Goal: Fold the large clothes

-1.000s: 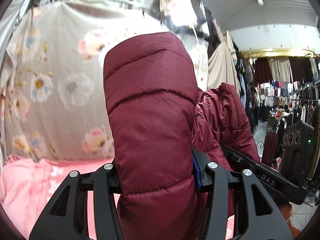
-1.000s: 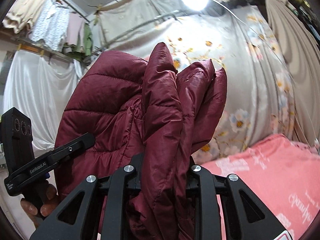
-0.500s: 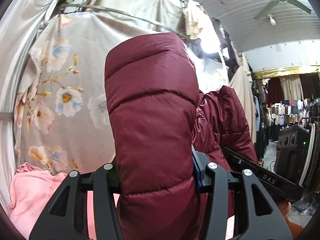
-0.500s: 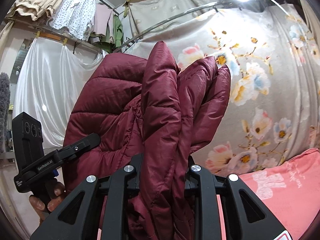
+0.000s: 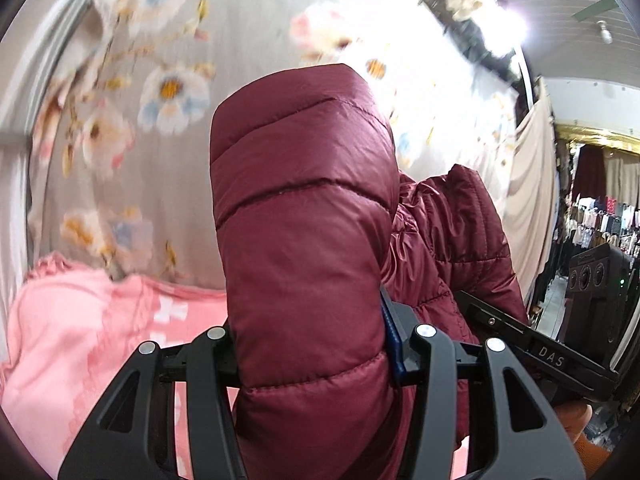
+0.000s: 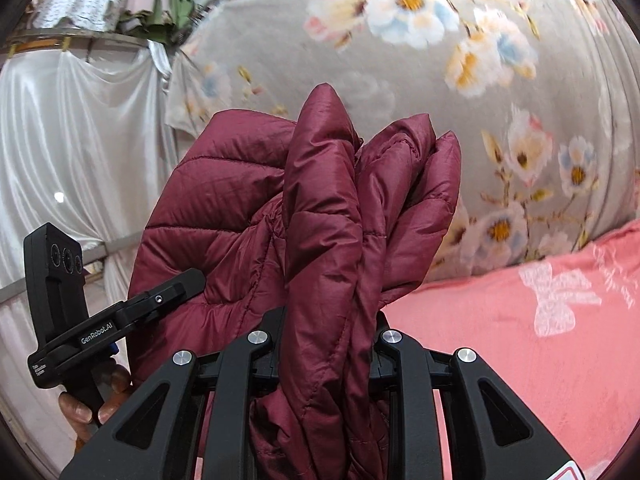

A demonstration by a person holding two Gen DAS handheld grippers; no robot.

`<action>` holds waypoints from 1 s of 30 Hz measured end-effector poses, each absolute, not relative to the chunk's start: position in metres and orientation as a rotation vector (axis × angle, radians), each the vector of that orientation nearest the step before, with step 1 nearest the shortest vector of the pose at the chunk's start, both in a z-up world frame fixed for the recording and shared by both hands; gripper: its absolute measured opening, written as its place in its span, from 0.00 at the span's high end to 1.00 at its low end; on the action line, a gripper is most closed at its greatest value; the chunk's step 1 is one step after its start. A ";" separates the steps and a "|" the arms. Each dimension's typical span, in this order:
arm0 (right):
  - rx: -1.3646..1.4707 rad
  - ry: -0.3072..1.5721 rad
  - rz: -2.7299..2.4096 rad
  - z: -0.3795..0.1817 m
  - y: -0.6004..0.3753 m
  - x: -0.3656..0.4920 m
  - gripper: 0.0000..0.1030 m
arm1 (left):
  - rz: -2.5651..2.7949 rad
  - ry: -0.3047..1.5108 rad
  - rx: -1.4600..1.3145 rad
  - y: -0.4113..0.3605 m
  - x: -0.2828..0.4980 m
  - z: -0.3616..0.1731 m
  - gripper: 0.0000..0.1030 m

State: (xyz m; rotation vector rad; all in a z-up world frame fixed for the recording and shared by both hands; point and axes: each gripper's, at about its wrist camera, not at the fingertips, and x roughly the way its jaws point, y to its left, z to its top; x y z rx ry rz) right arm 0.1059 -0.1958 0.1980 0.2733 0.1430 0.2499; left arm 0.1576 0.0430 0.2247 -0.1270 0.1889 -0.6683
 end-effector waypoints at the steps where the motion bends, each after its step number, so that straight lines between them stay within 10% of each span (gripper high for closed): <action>1: 0.282 0.163 0.244 0.189 -0.198 0.114 0.79 | -0.665 0.213 -0.126 0.040 0.168 0.215 0.54; 30: 0.427 0.570 0.127 -0.016 -0.235 0.243 0.79 | -0.563 0.689 -0.125 -0.003 0.310 -0.005 0.54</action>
